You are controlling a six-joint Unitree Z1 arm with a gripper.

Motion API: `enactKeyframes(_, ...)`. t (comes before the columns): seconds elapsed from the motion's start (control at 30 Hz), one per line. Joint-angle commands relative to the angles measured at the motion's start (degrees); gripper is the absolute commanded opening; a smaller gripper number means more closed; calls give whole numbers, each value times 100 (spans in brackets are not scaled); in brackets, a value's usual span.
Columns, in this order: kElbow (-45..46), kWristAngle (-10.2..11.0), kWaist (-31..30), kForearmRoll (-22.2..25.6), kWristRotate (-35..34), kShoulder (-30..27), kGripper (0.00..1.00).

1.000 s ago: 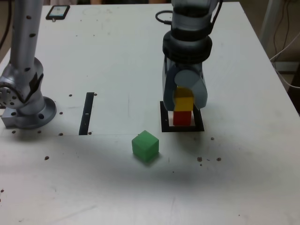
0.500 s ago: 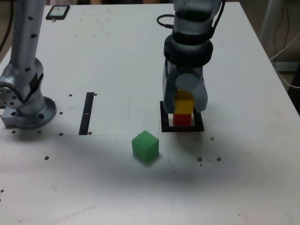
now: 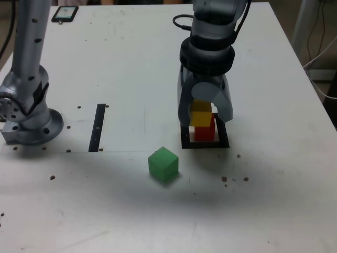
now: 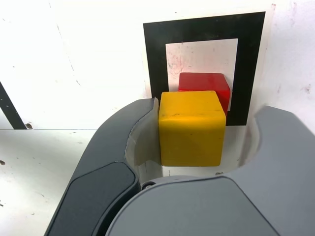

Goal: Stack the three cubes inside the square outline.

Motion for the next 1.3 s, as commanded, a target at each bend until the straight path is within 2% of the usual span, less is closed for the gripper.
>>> enactKeyframes(0.0, -52, 19, -46, 45, 11, -79, 99)
enactKeyframes(0.17, -25, 66, -212, 98, 11, -302, 99)
enactKeyframes(0.43, 552, 189, -519, 90, 11, -974, 99)
enactKeyframes(0.6, 1077, 151, -737, 62, -6, -1385, 99)
enactKeyframes(0.77, 1804, 15, -960, -127, 37, -1615, 99)
enactKeyframes(0.87, 1986, -56, -1185, -258, 408, -1665, 99)
enactKeyframes(1.1, 2110, -135, -1802, -282, 1950, -1822, 99)
enactKeyframes(1.27, 2222, -37, -2244, -413, 2225, -1673, 99)
